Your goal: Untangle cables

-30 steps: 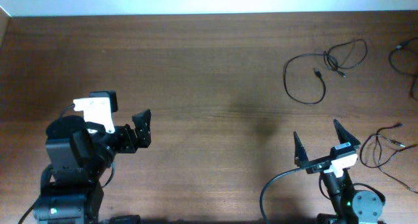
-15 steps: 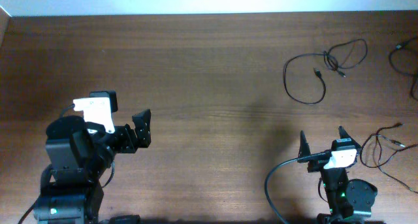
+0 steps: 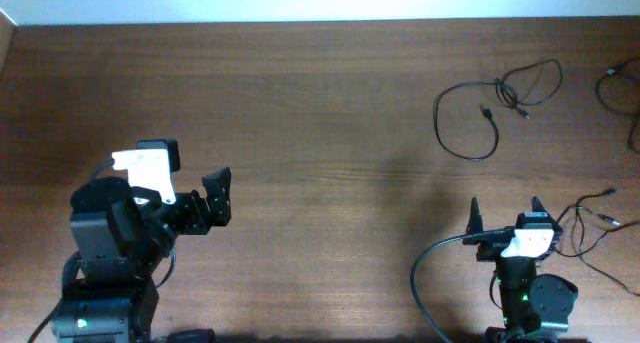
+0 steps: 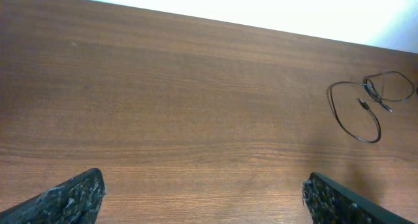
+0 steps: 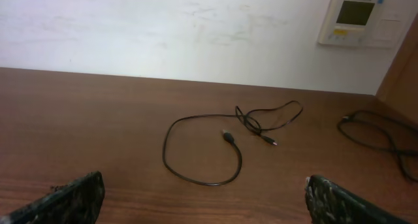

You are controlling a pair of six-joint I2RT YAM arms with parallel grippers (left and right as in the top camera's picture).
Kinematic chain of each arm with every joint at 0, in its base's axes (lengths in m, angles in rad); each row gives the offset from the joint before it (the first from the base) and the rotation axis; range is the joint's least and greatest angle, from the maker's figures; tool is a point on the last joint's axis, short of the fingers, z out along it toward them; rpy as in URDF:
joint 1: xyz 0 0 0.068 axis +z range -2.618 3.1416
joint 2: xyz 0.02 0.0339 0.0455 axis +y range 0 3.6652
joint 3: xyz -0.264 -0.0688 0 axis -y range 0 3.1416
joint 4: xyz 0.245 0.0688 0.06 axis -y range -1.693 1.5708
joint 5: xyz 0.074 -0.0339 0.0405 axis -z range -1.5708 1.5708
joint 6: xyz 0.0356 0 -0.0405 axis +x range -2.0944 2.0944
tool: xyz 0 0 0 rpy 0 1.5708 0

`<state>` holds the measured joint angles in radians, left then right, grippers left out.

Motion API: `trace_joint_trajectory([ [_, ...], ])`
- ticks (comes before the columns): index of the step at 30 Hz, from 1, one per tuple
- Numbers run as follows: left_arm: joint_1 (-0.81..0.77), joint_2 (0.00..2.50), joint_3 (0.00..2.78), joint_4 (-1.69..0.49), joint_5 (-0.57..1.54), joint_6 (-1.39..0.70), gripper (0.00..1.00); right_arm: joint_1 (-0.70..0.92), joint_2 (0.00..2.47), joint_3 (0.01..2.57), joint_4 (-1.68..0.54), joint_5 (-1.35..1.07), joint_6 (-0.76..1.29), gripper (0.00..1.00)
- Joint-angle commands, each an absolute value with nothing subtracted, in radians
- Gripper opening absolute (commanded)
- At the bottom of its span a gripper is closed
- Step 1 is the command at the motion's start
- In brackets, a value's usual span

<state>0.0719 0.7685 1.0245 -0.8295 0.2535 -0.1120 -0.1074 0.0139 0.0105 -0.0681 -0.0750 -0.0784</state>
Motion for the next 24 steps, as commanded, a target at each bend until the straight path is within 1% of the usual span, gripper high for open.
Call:
trace_joint_trajectory([
  [1,0.067,0.766,1.029,-0.828,0.246,-0.096,0.99,-0.1,0.003,0.006,-0.075,-0.059,-0.072,0.98],
  [18,0.067,0.766,1.029,-0.828,0.246,-0.096,0.99,-0.1,0.003,0.006,-0.075,-0.059,-0.072,0.98],
  [24,0.065,0.645,1.028,-0.841,0.246,-0.096,0.99,-0.1,0.003,0.006,-0.075,-0.059,-0.072,0.98],
])
